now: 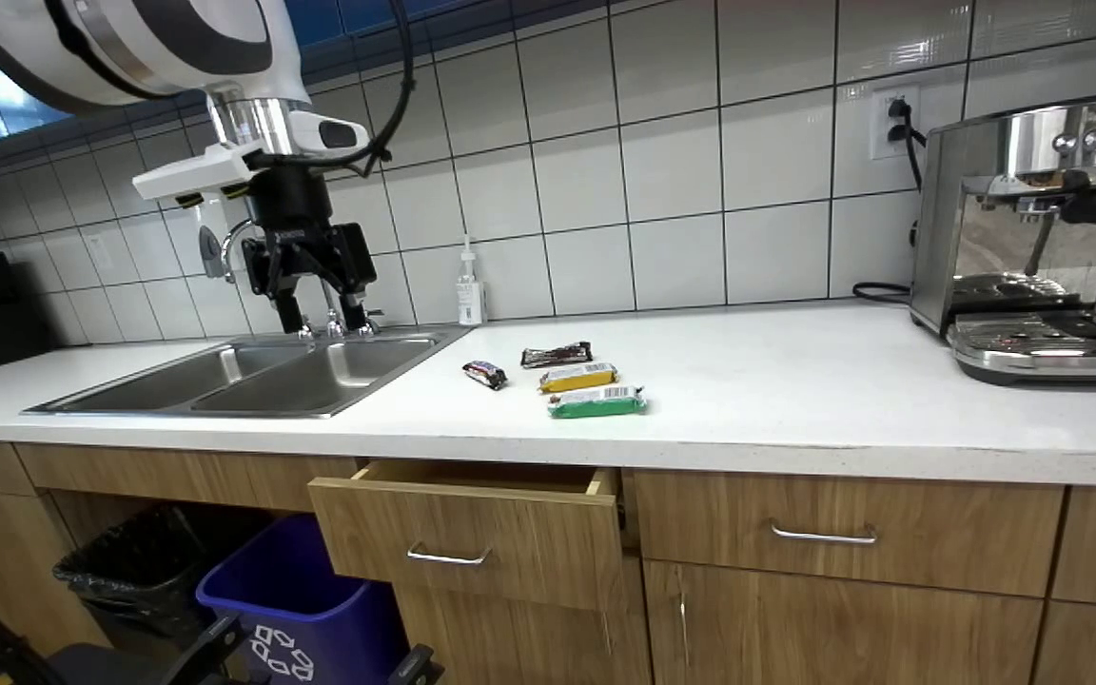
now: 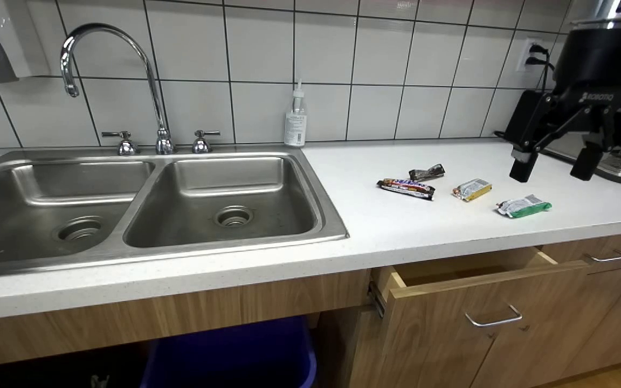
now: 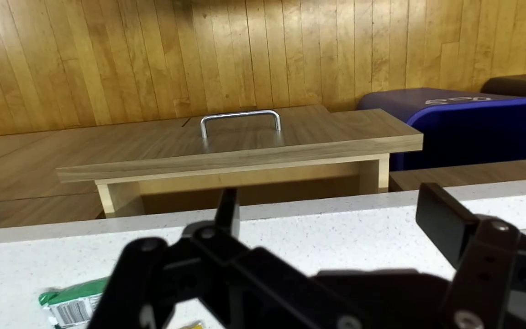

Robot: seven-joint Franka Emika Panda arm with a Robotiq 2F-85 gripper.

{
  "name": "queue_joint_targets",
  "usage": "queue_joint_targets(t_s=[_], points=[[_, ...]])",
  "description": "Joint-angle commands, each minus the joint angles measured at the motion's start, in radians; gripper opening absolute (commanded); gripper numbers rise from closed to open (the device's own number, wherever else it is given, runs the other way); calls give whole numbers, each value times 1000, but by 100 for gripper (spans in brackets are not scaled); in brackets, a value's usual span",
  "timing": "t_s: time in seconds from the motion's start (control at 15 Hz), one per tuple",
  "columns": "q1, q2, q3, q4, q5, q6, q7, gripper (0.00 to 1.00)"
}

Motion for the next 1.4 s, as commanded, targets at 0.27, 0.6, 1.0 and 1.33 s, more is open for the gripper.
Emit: queue_joint_targets(t_s=[0.27, 0.6, 1.0, 1.33], points=[[-20, 94, -8, 3, -34, 92, 15, 100], [-29, 160, -31, 15, -42, 131, 3, 100], [-29, 226, -46, 24, -79, 181, -6, 100], [-26, 283, -52, 36, -107, 239, -8, 100]])
